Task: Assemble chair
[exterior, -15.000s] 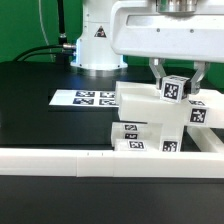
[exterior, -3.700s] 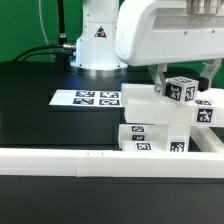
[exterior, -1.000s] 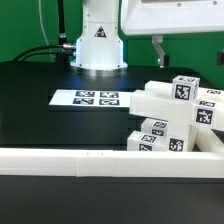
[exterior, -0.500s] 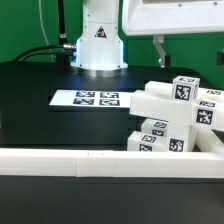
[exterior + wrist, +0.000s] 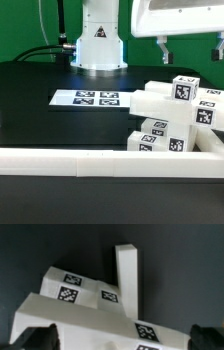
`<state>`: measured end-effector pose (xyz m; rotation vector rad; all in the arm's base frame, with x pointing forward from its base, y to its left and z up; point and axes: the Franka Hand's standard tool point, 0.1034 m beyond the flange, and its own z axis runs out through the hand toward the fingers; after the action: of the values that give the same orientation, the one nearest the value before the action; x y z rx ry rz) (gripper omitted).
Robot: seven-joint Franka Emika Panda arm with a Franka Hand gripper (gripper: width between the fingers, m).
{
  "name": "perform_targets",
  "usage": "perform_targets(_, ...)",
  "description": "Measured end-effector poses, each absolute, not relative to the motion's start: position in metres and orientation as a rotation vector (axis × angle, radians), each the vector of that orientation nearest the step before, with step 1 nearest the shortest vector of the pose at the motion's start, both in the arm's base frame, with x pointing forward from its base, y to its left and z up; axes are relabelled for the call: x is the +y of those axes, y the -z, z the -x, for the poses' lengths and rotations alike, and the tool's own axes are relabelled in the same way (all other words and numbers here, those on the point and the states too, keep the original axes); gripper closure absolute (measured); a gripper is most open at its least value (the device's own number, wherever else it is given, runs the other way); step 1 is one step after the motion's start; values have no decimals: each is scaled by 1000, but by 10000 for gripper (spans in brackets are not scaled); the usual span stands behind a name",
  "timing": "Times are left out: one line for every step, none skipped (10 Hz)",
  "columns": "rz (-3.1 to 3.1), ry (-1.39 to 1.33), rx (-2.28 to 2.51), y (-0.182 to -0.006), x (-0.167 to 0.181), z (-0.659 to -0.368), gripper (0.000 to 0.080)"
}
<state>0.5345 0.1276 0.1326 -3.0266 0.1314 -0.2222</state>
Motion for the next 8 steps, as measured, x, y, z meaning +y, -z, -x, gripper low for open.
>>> perform_targets(3027, 223, 122, -130, 126, -533, 151)
perform_targets(3020, 276, 92, -125, 116, -530, 151)
perform_targets(3036, 301, 52, -109, 109, -506, 151)
perform_targets(3053, 325, -35, -95, 101, -484, 151)
perform_targets(3064, 368, -64, -84, 95, -473, 151)
perform_targets(3076, 379, -68, -70, 90, -465, 151)
perform_targets(3074, 377, -59, -68, 95, -468, 151)
perform_targets(3073, 374, -66, -69, 96, -470, 151)
